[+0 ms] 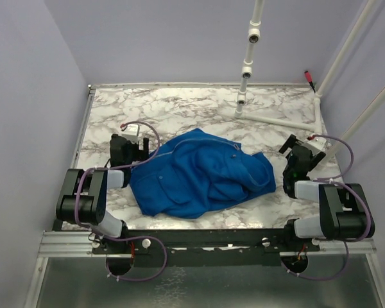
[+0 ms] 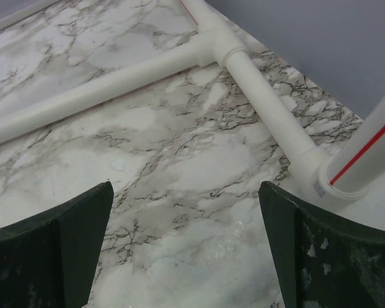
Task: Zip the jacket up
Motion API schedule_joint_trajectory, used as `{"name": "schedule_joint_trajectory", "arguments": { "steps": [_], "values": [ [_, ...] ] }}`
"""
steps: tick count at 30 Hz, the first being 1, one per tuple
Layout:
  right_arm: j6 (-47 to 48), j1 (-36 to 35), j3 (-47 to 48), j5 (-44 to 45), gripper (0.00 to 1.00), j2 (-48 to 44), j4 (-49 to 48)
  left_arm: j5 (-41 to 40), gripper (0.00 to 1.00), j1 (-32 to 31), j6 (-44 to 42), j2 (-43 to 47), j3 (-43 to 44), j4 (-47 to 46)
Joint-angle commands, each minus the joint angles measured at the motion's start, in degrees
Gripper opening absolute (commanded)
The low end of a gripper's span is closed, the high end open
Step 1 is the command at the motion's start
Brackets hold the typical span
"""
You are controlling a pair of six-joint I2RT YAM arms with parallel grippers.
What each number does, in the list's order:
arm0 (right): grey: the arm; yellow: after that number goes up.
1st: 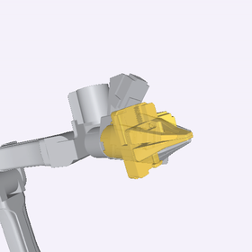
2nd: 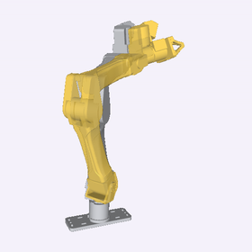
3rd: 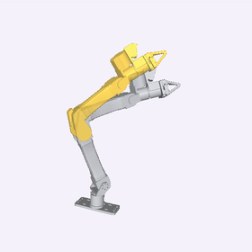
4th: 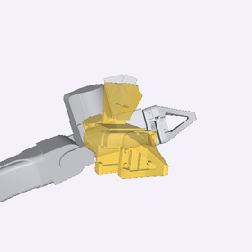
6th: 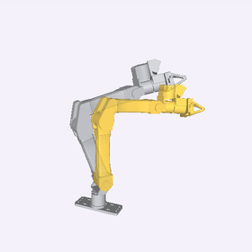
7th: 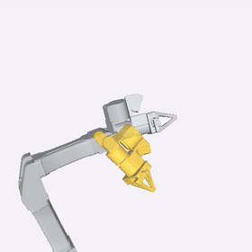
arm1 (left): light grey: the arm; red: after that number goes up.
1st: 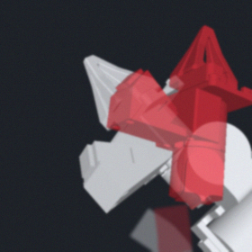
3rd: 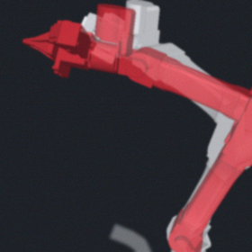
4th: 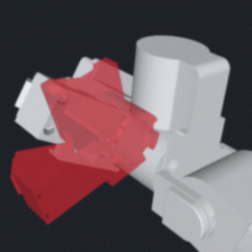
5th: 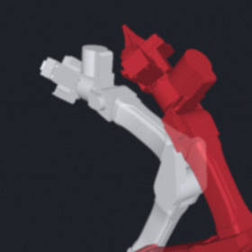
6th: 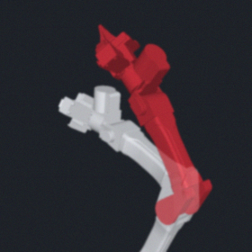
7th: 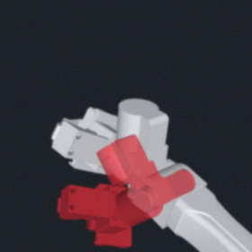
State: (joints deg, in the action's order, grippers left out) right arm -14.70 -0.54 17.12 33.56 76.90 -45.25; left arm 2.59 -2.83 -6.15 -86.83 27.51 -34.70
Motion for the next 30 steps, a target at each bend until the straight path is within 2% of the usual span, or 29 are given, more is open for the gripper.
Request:
{"name": "schedule_joint_trajectory", "arguments": {
  "steps": [1, 3, 5, 7, 8, 10, 11, 13, 14, 15, 16, 17, 18, 20, 23, 25, 30],
  "values": [
    [3.0, 0.2, -2.0, -2.2, 1.0, 4.4, -15.4, -2.1, 0.99, 0.7, 5.9, -1.6, -5.0, -20.7],
    [4.1, 0.5, -2.5, -3.2, 1.0, 5.3, -18.4, -2.2, 0.99, 0.9, 6.0, -2.3, -9.3, -27.3],
    [5.4, 0.6, -2.4, -7.3, 1.0, 4.9, -17.6, -3.2, 0.99, 0.9, 6.0, -3.9, -14.0, -39.1],
    [8.6, 0.5, -5.2, -12.6, 1.0, 5.2, -24.1, -3.9, 0.99, 0.9, 7.5, -7.8, -18.2, -51.7],
    [10.4, 0.5, -7.1, -16.4, 1.0, 5.3, -27.7, -4.4, 0.99, 0.9, 7.9, -8.9, -19.2, -54.1],
    [12.9, 0.5, -9.3, -21.7, 1.0, 10.6, -37.2, -4.7, 0.99, 0.8, 7.5, -7.3, -19.0, -51.2],
    [13.5, 0.5, -8.8, -20.4, 1.0, 13.4, -39.1, -5.0, 0.99, 0.8, 7.7, -7.9, -18.7, -51.9],
    [9.9, 0.9, -2.8, -19.2, 1.0, 10.4, -22.5, -4.0, 0.99, 0.8, 7.7, -8.1, -17.5, -49.8],
    [11.0, 1.0, -3.0, -19.1, 1.0, 12.3, -28.5, -3.5, 0.99, 0.8, 7.5, -8.0, -16.4, -47.6],
    [11.6, 1.0, -3.7, -19.1, 1.0, 12.8, -28.6, -3.5, 0.99, 0.8, 7.6, -8.1, -15.0, -45.2],
    [10.5, 1.0, -2.8, -19.3, 1.0, 11.0, -23.2, -4.2, 0.99, 0.8, 7.9, -8.0, -13.1, -41.4],
    [10.4, 1.0, -3.0, -19.1, 1.0, 11.0, -24.8, -5.4, 0.99, 0.3, 7.8, -8.0, -12.3, -39.5],
    [11.4, 1.0, -3.7, -19.2, 1.0, 12.5, -29.3, -6.9, 0.99, -0.5, 7.3, -7.9, -12.2, -39.2],
    [10.6, 1.0, -3.2, -19.4, 1.0, 10.8, -24.2, -7.2, 0.99, -0.6, 7.2, -7.7, -12.3, -39.1],
    [11.8, 1.0, -4.1, -19.4, 1.0, 12.1, -29.2, -7.6, 0.99, -0.6, 7.4, -7.7, -12.4, -39.2],
    [10.9, 1.0, -3.5, -19.5, 1.0, 10.7, -25.1, -7.7, 0.99, -0.6, 7.5, -7.7, -12.4, -39.2],
    [11.4, 1.0, -3.9, -19.4, 1.0, 11.7, -27.8, -7.7, 0.99, -0.7, 7.5, -7.7, -12.4, -39.2]
  ]
}}
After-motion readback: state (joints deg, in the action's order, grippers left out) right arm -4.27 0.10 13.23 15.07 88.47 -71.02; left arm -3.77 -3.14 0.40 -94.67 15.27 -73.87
